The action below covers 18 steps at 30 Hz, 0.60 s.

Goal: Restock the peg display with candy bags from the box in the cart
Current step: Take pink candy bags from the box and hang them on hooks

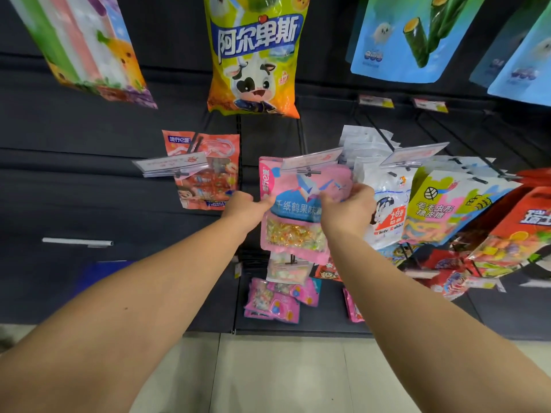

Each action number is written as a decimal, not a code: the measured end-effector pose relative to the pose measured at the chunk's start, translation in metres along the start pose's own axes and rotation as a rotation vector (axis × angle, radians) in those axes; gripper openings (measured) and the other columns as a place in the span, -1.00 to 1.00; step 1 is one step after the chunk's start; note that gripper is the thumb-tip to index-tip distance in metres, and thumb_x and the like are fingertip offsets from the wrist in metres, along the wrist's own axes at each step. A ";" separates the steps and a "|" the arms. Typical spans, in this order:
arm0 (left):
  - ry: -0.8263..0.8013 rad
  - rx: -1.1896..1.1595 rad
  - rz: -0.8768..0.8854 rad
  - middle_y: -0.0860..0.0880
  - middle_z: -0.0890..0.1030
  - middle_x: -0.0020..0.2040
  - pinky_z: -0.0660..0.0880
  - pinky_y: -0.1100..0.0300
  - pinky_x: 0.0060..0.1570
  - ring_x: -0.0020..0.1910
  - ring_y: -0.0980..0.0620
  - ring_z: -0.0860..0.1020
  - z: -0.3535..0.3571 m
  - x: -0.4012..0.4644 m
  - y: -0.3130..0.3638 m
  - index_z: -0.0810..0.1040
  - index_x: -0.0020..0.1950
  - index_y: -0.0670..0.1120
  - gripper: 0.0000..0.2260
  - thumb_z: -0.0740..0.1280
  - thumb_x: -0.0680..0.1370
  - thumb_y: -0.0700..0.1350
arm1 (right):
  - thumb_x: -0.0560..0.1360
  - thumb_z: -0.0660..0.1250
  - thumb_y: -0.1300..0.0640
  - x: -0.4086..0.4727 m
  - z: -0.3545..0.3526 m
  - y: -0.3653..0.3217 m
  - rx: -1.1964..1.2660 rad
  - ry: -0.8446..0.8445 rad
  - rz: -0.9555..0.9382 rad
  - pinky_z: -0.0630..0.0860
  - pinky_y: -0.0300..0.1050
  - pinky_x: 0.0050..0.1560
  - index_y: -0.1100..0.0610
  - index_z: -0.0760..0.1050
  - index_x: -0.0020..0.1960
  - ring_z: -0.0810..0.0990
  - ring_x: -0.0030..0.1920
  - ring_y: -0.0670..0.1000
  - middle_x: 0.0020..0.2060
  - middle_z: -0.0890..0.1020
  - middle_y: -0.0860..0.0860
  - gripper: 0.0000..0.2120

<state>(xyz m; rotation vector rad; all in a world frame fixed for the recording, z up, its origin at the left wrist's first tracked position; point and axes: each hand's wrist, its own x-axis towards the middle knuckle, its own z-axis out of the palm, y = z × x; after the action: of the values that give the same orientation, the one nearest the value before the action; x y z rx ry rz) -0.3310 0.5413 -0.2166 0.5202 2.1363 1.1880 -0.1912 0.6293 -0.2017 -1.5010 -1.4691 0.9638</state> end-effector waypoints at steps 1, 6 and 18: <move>-0.004 0.029 0.009 -0.13 0.44 0.44 0.36 0.13 0.17 0.40 -0.14 0.43 -0.002 -0.002 -0.003 0.36 0.48 -0.21 -0.38 0.39 0.56 0.13 | 0.38 0.54 0.08 -0.002 0.003 0.005 -0.011 0.033 0.001 0.53 0.13 0.13 0.16 0.42 0.13 0.58 0.06 0.19 0.11 0.52 0.15 -0.56; -0.018 0.177 0.067 -0.10 0.42 0.46 0.37 0.13 0.25 0.41 -0.09 0.42 -0.016 -0.010 -0.022 0.36 0.48 -0.16 -0.40 0.40 0.55 0.12 | 0.46 0.45 0.11 -0.016 0.011 0.024 0.003 0.073 0.072 0.50 0.13 0.11 0.15 0.30 -0.05 0.52 0.00 0.19 0.00 0.46 0.14 -0.68; 0.026 0.706 0.141 -0.06 0.37 0.49 0.38 -0.06 0.34 0.43 -0.16 0.35 -0.147 -0.042 -0.093 0.32 0.52 0.06 -0.43 0.31 0.56 0.23 | 0.54 0.37 -0.03 -0.144 0.094 -0.007 -0.590 -0.624 -0.281 0.40 -0.01 0.32 0.00 0.39 0.45 0.44 0.34 0.18 0.34 0.45 0.13 -0.49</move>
<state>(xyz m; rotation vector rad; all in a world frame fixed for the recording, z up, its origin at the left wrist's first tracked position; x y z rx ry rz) -0.4056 0.3786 -0.2245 0.9687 2.5502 0.4687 -0.2852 0.4885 -0.2339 -1.3715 -2.5102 0.9085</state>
